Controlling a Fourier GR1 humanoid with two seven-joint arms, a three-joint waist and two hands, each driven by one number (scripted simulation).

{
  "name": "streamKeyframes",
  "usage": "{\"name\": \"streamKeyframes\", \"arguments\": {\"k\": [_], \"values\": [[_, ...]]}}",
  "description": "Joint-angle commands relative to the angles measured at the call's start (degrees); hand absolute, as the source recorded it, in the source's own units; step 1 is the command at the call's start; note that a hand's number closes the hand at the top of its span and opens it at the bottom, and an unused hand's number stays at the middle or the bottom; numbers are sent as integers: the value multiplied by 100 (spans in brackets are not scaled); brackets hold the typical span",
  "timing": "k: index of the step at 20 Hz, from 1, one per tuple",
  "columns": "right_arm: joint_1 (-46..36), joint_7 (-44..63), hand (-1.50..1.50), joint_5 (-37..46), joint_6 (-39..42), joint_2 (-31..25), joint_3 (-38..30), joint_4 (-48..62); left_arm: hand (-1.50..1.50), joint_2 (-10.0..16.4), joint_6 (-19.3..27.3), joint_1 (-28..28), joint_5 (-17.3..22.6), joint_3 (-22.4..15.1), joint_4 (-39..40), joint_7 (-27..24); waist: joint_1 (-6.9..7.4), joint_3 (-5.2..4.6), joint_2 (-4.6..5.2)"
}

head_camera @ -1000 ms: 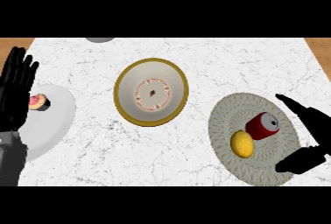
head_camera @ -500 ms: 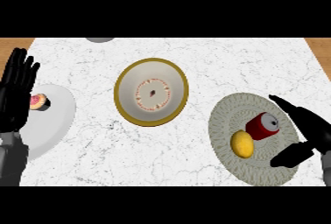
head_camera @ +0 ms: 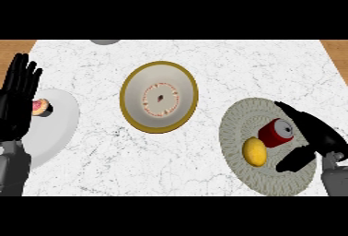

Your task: Pick the can from the placemat and place it in the bowl

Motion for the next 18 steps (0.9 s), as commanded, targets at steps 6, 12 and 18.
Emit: {"name": "streamKeyframes", "arguments": {"k": [6,12,18], "values": [[-284,-173,-150,630,-252,499,-122,990,0,-318,146,5,-255,-148,49,-130,5,1,4],[-476,-517,150,888,-430,556,-106,880,0,-231,42,37,-255,-58,35,-157,3,0,0],[-234,-1661,150,1288,-1024,323,-368,1510,0,-190,-122,145,-141,11,-189,-24,8,1,0]]}}
